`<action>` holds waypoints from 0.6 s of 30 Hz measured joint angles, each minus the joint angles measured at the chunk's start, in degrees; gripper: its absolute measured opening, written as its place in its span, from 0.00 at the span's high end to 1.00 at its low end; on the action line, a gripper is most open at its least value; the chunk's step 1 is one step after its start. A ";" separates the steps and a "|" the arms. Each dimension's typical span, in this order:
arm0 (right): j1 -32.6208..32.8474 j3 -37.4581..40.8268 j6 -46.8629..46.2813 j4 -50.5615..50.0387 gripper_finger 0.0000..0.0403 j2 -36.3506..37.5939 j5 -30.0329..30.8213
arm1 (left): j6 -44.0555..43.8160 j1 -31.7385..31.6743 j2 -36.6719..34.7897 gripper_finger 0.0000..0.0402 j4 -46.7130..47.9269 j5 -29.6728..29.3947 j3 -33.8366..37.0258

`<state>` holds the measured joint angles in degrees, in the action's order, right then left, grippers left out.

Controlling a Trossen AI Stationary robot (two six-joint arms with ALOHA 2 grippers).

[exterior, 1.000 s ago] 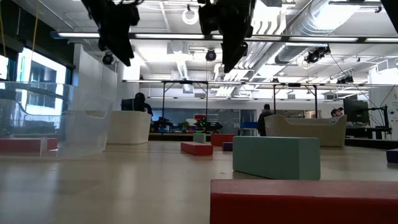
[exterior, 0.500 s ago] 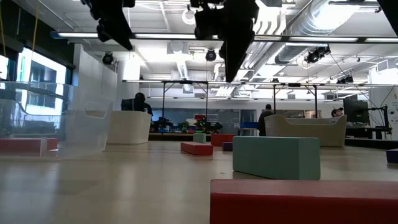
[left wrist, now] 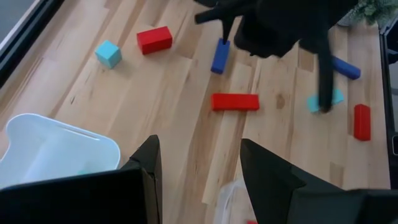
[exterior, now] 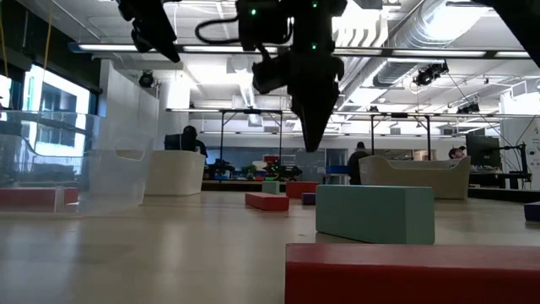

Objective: Sort & place blocks by color
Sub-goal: Put the top left violet block into the gray bin

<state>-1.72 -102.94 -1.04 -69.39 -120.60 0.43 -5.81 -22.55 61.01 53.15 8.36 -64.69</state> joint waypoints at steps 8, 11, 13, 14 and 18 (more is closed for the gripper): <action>-0.04 0.04 0.00 0.29 0.45 -4.74 0.21 | -0.01 0.29 0.02 0.68 0.00 0.00 0.00; -0.04 0.04 -0.13 0.63 0.45 -6.48 1.32 | -0.01 0.27 0.02 0.68 0.00 0.00 0.00; -0.04 0.04 -0.74 0.71 0.45 -7.31 3.85 | -0.01 0.27 0.02 0.68 0.01 0.00 0.00; -0.04 0.04 -1.36 0.69 0.45 -7.54 5.05 | -0.01 0.27 0.02 0.68 0.00 0.00 0.00; -0.34 0.04 -2.41 1.17 0.45 -7.66 5.59 | -0.01 0.27 0.02 0.68 0.00 0.00 0.00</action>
<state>-2.05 -102.89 -3.45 -68.22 -128.27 6.02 -5.82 -22.28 61.04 53.15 8.36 -64.69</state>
